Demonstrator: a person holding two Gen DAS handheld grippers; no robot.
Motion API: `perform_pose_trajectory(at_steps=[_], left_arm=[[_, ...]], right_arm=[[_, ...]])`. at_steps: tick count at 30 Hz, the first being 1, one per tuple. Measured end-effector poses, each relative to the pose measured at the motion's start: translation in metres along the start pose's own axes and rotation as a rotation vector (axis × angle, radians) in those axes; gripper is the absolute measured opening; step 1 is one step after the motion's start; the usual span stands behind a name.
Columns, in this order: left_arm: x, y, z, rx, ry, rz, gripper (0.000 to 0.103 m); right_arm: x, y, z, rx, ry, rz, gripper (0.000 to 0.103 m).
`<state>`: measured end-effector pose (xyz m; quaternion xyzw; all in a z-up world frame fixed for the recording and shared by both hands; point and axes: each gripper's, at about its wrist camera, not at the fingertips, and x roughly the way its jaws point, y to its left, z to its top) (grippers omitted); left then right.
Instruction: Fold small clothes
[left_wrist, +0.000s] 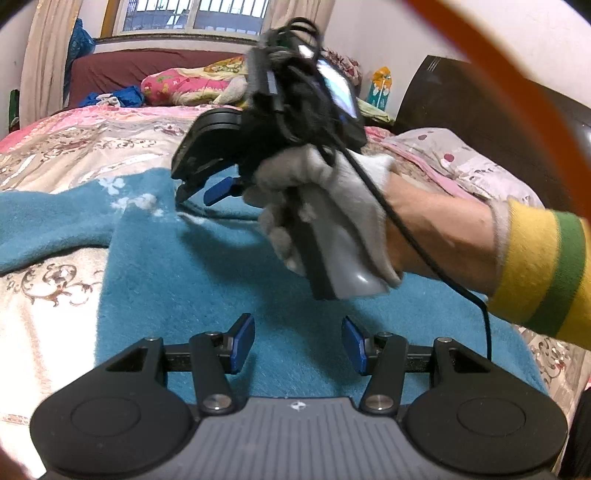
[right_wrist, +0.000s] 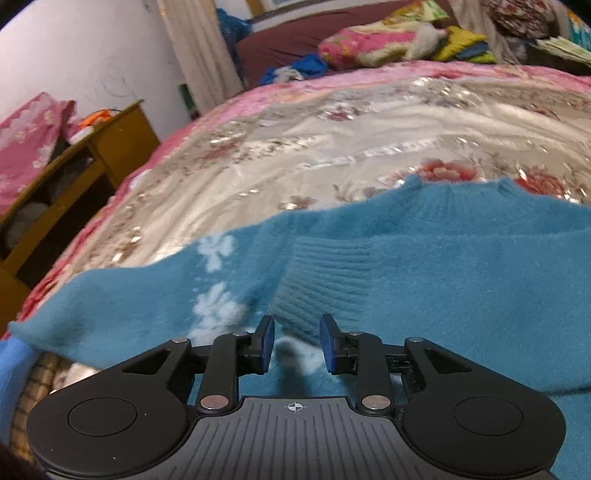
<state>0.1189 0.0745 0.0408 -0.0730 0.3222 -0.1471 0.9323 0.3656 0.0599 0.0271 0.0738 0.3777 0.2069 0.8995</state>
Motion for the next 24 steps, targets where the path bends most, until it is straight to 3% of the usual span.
perform_pose_trajectory(at_steps=[3, 7, 13, 18, 22, 24], left_arm=[[-0.003, 0.002, 0.002, -0.009, -0.001, -0.007, 0.058], [-0.005, 0.003, 0.001, -0.019, 0.004, -0.015, 0.059], [-0.024, 0.015, 0.006, -0.024, -0.067, 0.028, 0.060], [-0.038, 0.057, 0.012, -0.110, -0.130, 0.162, 0.061], [-0.046, 0.106, 0.015, -0.212, -0.183, 0.374, 0.062], [-0.048, 0.138, 0.015, -0.316, -0.203, 0.445, 0.062]], right_arm=[[-0.012, 0.001, -0.005, -0.036, -0.031, 0.002, 0.029], [-0.003, -0.006, -0.008, -0.024, 0.081, -0.032, 0.031], [-0.026, -0.011, -0.014, -0.050, 0.048, -0.016, 0.031], [-0.052, -0.022, -0.027, -0.055, 0.036, -0.018, 0.031], [-0.070, -0.030, -0.046, -0.018, 0.036, 0.019, 0.031], [-0.076, -0.031, -0.054, -0.006, 0.039, 0.042, 0.031]])
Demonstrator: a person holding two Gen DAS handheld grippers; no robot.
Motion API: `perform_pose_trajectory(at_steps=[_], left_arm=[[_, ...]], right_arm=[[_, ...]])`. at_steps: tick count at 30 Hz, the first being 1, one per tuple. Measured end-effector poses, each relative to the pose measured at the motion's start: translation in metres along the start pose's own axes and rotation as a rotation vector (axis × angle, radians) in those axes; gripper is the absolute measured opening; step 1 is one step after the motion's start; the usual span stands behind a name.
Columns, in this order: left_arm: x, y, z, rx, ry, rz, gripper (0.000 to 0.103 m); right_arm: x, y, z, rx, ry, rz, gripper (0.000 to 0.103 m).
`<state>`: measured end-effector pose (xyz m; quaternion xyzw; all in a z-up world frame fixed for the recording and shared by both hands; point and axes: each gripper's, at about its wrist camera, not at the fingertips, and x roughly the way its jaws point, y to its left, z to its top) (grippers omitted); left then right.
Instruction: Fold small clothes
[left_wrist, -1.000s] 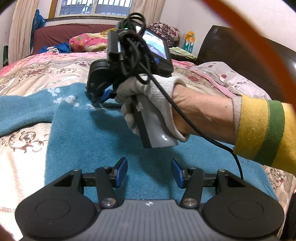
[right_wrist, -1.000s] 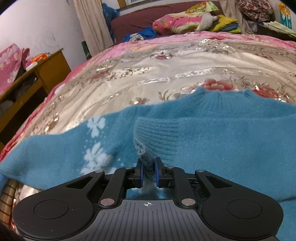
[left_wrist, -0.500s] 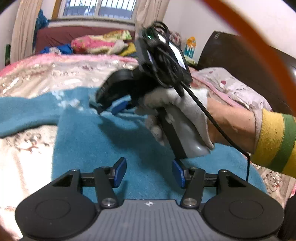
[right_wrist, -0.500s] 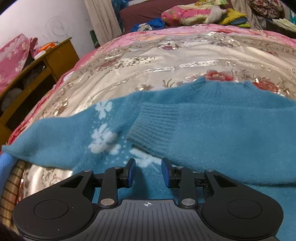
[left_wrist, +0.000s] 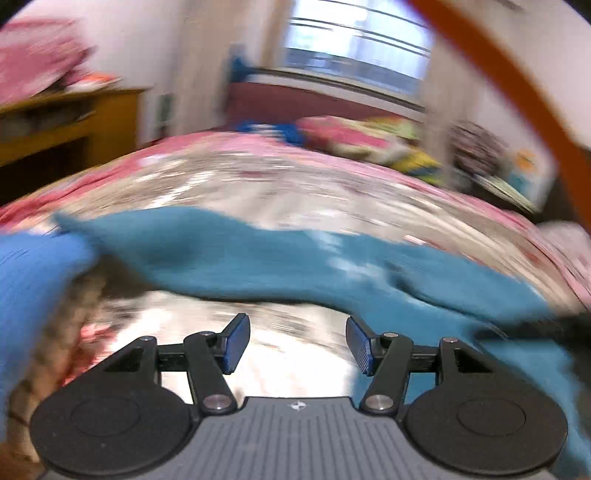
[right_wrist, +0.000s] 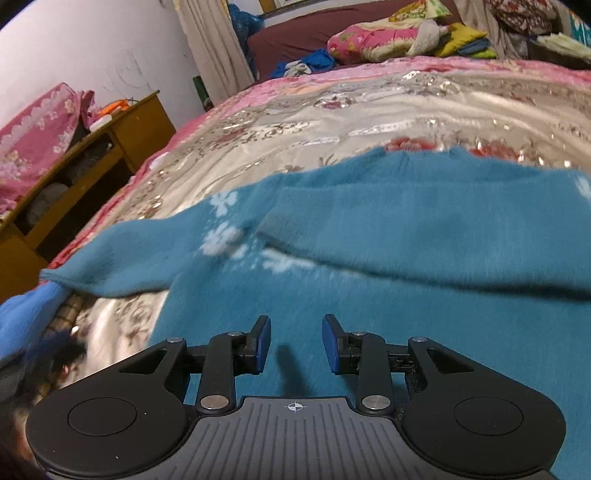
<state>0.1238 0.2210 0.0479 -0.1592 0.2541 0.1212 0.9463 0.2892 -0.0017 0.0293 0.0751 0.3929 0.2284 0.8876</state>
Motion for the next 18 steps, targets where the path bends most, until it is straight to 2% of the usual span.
perform_pose_trajectory(at_steps=[2, 5, 8, 13, 18], left_arm=[[0.012, 0.027, 0.003, -0.113, -0.009, 0.068, 0.062], [0.027, 0.050, 0.002, -0.188, -0.043, 0.177, 0.062], [0.040, 0.062, -0.001, -0.264, -0.057, 0.185, 0.064], [0.061, 0.069, 0.002, -0.320, -0.120, 0.218, 0.077], [0.079, 0.087, 0.009, -0.421, -0.145, 0.248, 0.078]], right_arm=[[-0.004, 0.001, -0.006, 0.005, 0.002, 0.022, 0.032], [-0.007, 0.003, -0.010, 0.015, 0.006, 0.063, 0.032], [-0.008, 0.006, -0.014, 0.018, 0.007, 0.101, 0.032], [-0.008, 0.008, -0.019, 0.031, 0.019, 0.134, 0.032], [-0.006, 0.010, -0.022, 0.036, 0.031, 0.152, 0.032]])
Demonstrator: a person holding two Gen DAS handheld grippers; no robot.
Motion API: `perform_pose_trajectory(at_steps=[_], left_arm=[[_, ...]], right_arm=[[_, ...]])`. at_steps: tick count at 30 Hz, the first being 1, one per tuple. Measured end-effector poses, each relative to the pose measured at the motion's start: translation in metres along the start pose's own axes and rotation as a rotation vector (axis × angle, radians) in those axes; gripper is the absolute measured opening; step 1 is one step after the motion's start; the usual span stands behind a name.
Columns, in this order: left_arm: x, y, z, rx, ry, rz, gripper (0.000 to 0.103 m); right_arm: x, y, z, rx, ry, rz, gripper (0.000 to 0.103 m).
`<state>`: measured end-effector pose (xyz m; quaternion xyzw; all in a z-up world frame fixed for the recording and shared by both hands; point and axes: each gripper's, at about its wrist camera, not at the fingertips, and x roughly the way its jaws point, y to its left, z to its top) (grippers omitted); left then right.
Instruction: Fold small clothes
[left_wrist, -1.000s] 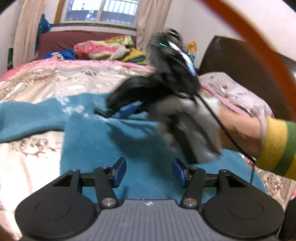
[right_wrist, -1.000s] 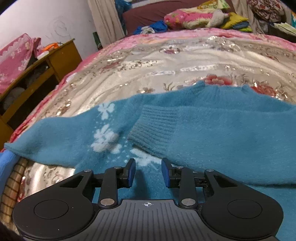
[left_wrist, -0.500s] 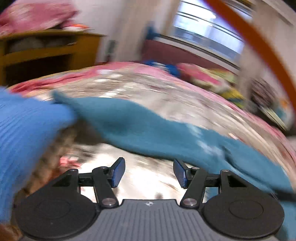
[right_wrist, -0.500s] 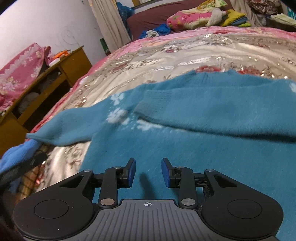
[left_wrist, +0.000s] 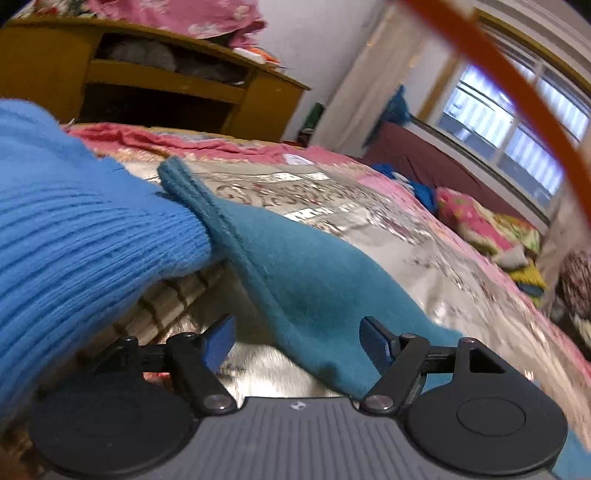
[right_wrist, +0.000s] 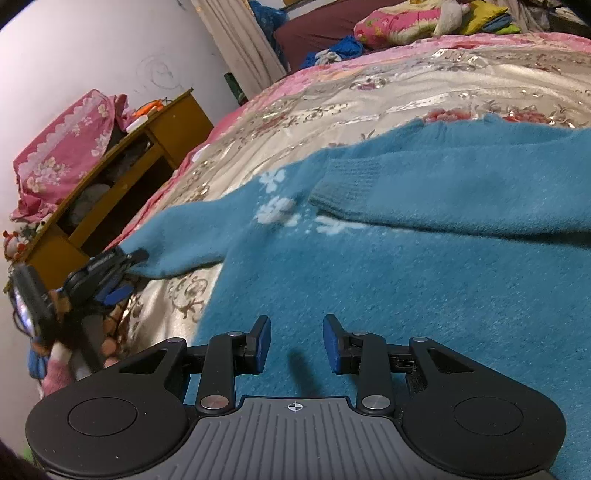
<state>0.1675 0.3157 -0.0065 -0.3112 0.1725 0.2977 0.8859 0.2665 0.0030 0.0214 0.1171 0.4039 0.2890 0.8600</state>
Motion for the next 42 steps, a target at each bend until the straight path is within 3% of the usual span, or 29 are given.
perform_pose_trajectory(at_steps=[3, 6, 7, 11, 13, 16, 21, 25, 27, 29, 33, 38, 42], left_arm=[[0.011, 0.001, 0.004, -0.033, -0.015, 0.025, 0.078], [0.018, -0.005, 0.010, -0.003, -0.044, 0.047, 0.075], [0.019, -0.007, 0.013, 0.011, -0.049, 0.046, 0.065], [0.020, -0.019, 0.023, 0.050, -0.043, 0.038, 0.042], [0.017, -0.029, 0.026, 0.076, -0.036, -0.004, 0.024], [0.007, -0.057, 0.024, 0.131, -0.026, -0.092, 0.020], [-0.024, -0.121, 0.002, 0.277, 0.013, -0.353, 0.020], [-0.056, -0.172, -0.040, 0.449, 0.120, -0.610, 0.020], [-0.069, -0.185, -0.064, 0.528, 0.180, -0.670, 0.024], [-0.076, -0.186, -0.084, 0.578, 0.230, -0.677, 0.032], [-0.086, -0.167, -0.105, 0.624, 0.275, -0.618, 0.044], [-0.098, -0.133, -0.107, 0.569, 0.288, -0.543, 0.046], [-0.105, -0.122, -0.107, 0.535, 0.278, -0.532, 0.048]], right_arm=[[0.001, 0.000, -0.001, 0.010, 0.006, 0.008, 0.032], [0.001, -0.001, -0.002, 0.013, 0.008, 0.019, 0.032], [0.001, -0.001, -0.002, 0.013, 0.008, 0.022, 0.032], [-0.001, -0.005, -0.004, 0.018, 0.010, 0.027, 0.032], [-0.005, -0.007, -0.006, 0.020, 0.002, 0.026, 0.032], [-0.012, -0.012, -0.007, 0.031, -0.016, 0.024, 0.032], [-0.024, -0.021, -0.008, 0.046, -0.037, 0.010, 0.032], [-0.035, -0.032, -0.008, 0.067, -0.058, -0.015, 0.032], [-0.040, -0.039, -0.008, 0.084, -0.069, -0.030, 0.032], [-0.046, -0.047, -0.008, 0.112, -0.078, -0.041, 0.032], [-0.052, -0.063, -0.006, 0.173, -0.090, -0.043, 0.032], [-0.050, -0.066, 0.002, 0.184, -0.116, -0.057, 0.040], [-0.040, -0.064, 0.005, 0.204, -0.123, -0.108, 0.041]])
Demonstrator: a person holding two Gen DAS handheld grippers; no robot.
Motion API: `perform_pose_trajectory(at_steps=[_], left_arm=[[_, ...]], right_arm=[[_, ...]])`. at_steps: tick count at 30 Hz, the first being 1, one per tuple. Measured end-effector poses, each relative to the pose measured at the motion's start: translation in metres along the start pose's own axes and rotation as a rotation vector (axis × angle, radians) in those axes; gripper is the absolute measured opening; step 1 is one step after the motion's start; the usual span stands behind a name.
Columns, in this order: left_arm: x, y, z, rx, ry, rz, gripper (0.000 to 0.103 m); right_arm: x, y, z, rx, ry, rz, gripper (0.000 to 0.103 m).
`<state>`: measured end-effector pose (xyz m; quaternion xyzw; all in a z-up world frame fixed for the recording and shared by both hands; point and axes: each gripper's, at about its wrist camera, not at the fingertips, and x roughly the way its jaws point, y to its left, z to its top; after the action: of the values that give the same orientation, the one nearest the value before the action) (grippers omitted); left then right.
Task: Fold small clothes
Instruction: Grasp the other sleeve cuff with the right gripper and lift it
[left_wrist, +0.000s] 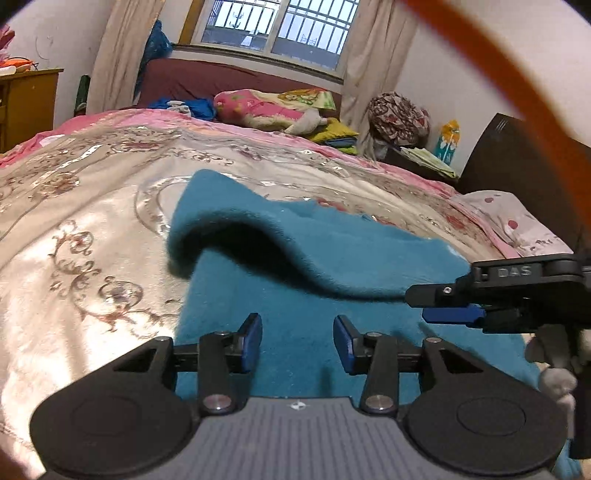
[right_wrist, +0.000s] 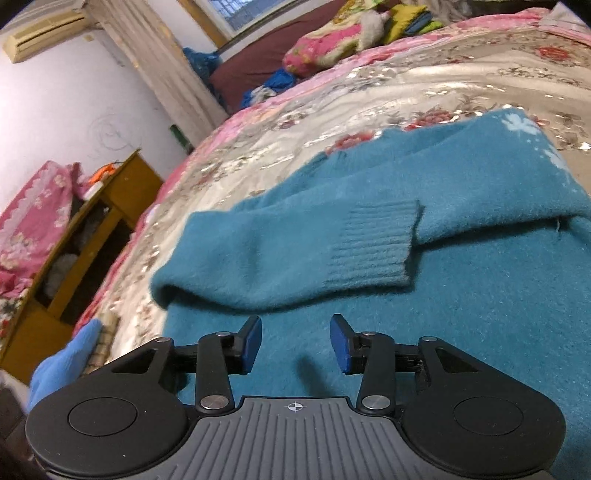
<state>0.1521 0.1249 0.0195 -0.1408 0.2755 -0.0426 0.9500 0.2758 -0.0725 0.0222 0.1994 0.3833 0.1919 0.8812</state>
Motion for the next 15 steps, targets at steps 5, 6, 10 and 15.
perform_pose_trajectory(at_steps=[5, 6, 10, 15], left_arm=[[-0.006, 0.000, -0.005, 0.022, -0.015, -0.036, 0.048], [-0.006, 0.000, -0.006, 0.031, -0.013, -0.041, 0.048], [-0.003, 0.004, -0.006, 0.030, 0.006, -0.056, 0.048], [-0.003, 0.007, -0.008, 0.032, 0.014, -0.052, 0.048]], right_arm=[[0.002, -0.022, -0.001, 0.130, -0.036, -0.070, 0.041], [0.003, -0.025, -0.001, 0.159, -0.045, -0.070, 0.041], [0.008, -0.040, 0.002, 0.280, -0.107, -0.048, 0.042], [0.021, -0.048, 0.002, 0.373, -0.163, -0.039, 0.044]])
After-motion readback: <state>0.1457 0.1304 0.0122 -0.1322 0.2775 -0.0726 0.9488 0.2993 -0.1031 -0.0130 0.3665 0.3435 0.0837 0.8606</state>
